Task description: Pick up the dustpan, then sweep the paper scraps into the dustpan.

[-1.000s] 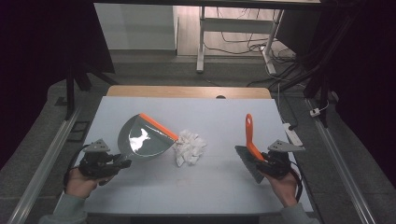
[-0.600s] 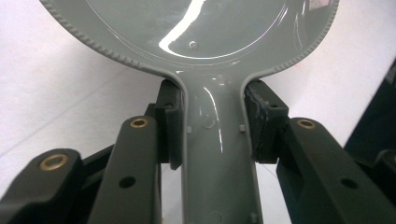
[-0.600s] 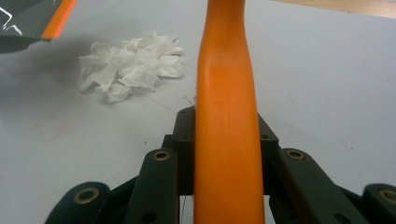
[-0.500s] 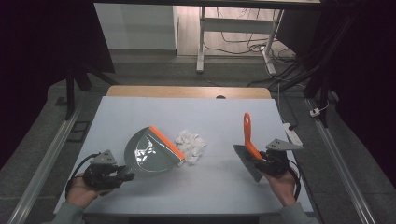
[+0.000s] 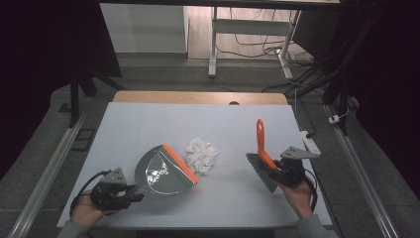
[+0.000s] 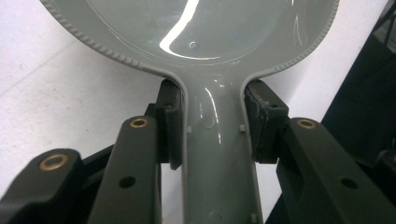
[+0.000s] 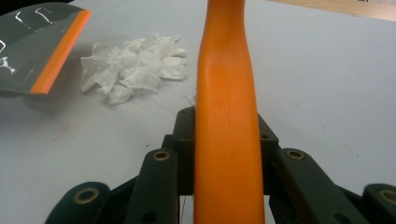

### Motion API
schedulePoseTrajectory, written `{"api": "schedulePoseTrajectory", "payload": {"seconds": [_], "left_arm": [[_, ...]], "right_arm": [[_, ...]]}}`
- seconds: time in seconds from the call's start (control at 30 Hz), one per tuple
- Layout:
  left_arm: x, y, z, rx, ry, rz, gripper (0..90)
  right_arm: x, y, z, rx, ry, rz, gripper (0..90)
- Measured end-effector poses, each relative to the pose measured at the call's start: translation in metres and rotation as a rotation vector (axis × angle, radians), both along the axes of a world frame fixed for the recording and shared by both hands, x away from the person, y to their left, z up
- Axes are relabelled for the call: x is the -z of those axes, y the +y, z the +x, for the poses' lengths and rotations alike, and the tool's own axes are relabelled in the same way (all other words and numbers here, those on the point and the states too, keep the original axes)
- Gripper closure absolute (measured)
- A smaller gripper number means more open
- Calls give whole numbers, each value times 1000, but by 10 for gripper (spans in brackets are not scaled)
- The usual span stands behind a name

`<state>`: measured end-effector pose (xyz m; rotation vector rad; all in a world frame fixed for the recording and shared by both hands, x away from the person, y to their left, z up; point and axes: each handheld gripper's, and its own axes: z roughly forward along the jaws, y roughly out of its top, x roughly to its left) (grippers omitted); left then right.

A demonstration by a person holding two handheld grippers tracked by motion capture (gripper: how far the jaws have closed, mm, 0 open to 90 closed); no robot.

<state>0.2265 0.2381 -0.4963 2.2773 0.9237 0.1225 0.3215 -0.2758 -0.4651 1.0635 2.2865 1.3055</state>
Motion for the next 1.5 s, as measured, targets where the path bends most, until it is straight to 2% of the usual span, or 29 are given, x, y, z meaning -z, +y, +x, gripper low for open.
{"api": "schedulePoseTrajectory", "payload": {"seconds": [0.07,0.33,0.57,0.87,1.17,1.5], "left_arm": [[1,0,0,2,4,12,614],[4,1,-1,8,16,15,613],[8,0,-1,18,23,40,613],[10,-2,0,25,32,52,613],[12,-4,4,48,38,54,613],[11,-4,4,53,43,51,613]], "right_arm": [[1,1,1,-2,2,-3,710],[-1,5,2,-9,-4,-5,710],[1,18,13,-17,-1,-20,711],[7,44,31,-38,26,-27,710],[2,78,63,-49,46,-41,710],[-5,102,91,-32,57,-45,711]]}}
